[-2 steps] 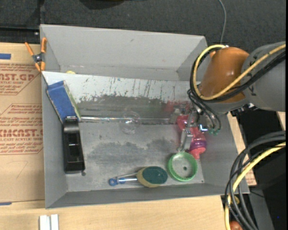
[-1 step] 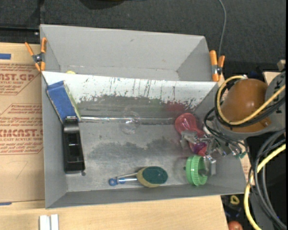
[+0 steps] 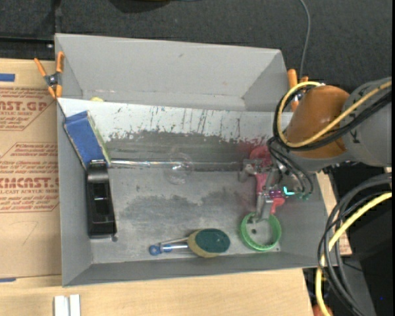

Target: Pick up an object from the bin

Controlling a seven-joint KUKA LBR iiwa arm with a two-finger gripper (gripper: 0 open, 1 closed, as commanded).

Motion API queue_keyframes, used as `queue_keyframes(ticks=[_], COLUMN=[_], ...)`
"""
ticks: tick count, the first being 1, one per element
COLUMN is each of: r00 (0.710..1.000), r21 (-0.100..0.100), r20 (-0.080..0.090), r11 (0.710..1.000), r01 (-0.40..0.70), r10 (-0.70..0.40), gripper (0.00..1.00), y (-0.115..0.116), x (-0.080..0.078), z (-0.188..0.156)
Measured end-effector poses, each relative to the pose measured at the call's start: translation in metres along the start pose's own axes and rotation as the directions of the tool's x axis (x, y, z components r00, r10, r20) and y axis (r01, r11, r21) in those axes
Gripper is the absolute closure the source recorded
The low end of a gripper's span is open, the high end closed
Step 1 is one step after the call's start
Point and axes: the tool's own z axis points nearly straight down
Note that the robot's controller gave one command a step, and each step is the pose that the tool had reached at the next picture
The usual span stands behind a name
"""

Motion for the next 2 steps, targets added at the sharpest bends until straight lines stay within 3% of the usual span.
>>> queue_keyframes(ticks=[1,2], r00=[1.0,0.901], r21=[0.016,0.024], r20=[0.015,0.016], r11=[1.0,0.901], r01=[-0.015,0.433], r10=[0.014,-0.433], gripper=[0.0,1.0], y=[-0.011,-0.009], x=[-0.001,0.077], z=[-0.002,-0.009])
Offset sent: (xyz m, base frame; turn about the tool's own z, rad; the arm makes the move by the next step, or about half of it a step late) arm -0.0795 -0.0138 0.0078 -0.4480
